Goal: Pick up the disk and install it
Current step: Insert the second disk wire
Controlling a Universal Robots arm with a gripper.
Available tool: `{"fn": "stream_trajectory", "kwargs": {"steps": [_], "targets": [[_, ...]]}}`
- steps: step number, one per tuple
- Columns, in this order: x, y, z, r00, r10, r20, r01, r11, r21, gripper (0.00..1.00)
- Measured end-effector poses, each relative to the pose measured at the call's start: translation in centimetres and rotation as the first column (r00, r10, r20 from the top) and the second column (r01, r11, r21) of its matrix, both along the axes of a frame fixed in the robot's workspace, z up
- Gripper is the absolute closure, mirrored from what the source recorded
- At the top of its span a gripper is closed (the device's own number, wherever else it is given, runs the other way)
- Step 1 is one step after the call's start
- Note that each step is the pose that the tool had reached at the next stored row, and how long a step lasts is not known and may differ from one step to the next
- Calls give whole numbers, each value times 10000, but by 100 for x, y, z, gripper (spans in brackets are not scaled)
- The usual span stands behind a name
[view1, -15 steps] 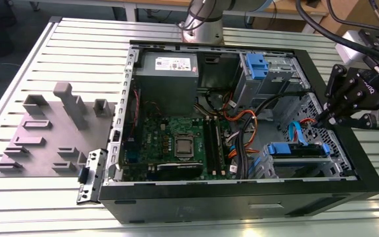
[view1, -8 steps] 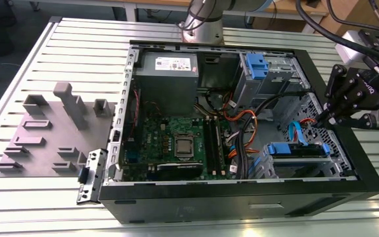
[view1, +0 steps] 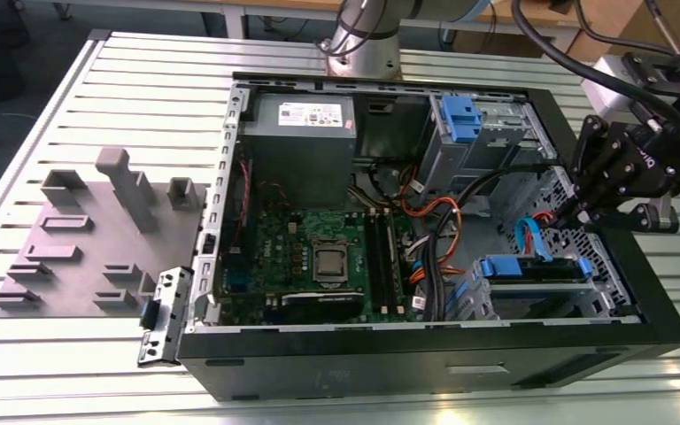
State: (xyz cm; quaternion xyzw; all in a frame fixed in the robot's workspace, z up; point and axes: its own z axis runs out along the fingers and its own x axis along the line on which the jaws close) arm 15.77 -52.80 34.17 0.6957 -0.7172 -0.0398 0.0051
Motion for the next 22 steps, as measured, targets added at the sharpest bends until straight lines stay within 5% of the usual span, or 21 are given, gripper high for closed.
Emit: {"fn": "stream_trajectory", "kwargs": {"steps": [6,22], "targets": [[-11,-52,0,10000,0,11,0,10000,-2,84],[-34,-348,0,10000,2,28,-2,10000,-3,84]]}}
